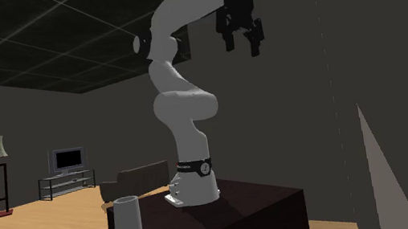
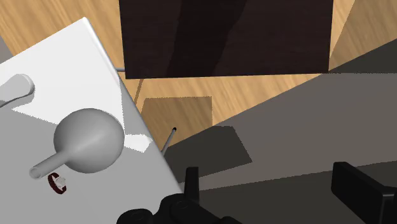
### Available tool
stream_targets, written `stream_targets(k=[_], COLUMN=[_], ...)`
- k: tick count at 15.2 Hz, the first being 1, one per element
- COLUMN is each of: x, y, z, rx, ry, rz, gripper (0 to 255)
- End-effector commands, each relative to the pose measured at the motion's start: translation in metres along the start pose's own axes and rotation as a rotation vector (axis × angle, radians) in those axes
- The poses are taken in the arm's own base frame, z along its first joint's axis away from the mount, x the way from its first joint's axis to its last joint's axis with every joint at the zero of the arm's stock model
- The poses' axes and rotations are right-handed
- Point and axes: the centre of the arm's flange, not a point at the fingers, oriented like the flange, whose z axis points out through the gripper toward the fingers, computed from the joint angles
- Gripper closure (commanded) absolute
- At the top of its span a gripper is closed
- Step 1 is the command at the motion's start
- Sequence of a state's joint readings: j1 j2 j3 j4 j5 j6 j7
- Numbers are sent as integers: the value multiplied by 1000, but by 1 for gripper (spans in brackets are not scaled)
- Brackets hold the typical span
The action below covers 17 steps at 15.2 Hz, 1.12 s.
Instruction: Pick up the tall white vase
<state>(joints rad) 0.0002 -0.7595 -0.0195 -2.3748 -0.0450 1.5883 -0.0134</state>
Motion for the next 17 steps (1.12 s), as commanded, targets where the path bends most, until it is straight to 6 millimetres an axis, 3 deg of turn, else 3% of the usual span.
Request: stream_targets(k=[1,17], x=[0,73], y=[0,173], z=[0,109], rx=[0,21], ry=[0,-55], rz=[0,43], gripper=[0,0])
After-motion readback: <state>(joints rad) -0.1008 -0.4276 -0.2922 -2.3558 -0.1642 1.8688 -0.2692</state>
